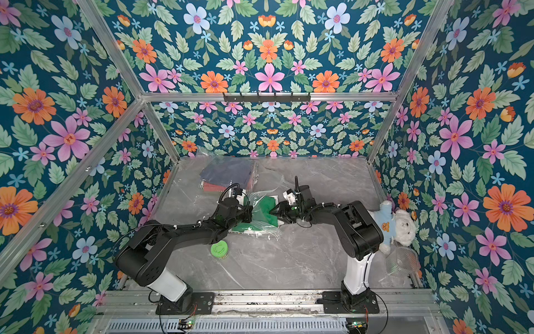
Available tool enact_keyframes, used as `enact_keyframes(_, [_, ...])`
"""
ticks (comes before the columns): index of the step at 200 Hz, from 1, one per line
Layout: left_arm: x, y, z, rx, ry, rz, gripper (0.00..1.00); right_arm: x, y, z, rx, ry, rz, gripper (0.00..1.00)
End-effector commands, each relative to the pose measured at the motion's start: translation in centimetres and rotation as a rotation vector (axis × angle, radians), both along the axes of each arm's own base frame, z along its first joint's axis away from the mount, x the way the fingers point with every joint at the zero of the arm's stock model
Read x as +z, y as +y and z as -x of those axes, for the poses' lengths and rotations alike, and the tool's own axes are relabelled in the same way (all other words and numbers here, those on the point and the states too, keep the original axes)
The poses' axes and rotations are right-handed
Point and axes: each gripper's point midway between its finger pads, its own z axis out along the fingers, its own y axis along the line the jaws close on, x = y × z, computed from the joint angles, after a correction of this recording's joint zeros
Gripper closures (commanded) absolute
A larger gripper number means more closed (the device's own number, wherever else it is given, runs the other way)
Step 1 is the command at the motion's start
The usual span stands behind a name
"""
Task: Take the tank top out of the vacuum bag
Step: Take out the tank top from the vacuum bag.
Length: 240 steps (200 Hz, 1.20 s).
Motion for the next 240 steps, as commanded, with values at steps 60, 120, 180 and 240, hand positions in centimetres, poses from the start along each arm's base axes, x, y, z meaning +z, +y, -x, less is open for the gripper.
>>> enact_keyframes(60, [0.6,0.6,0.2,0.020,-0.024,0.007,1.00,-3.5,-1.3,-0.8,-0.049,0.039,0.166,0.40])
enact_keyframes(120, [0.3,0.9,0.2,0.037,-0.017,-0.004,1.00,1.0,2.6,-1.0,0.068,-0.064,-0.003,0.58])
enact_keyframes(180, [-0.2,1.2,0.2,0.055,-0.010,-0.003,1.00,4.9,3.1,-0.9,0.105,-0.149,-0.024,0.76])
enact_keyframes(240, [-0.1,1.3,0.4,0.056,-0.013,-0.003,1.00,2.5,3.2,-1.1,0.091,-0.091,-0.011,0.59])
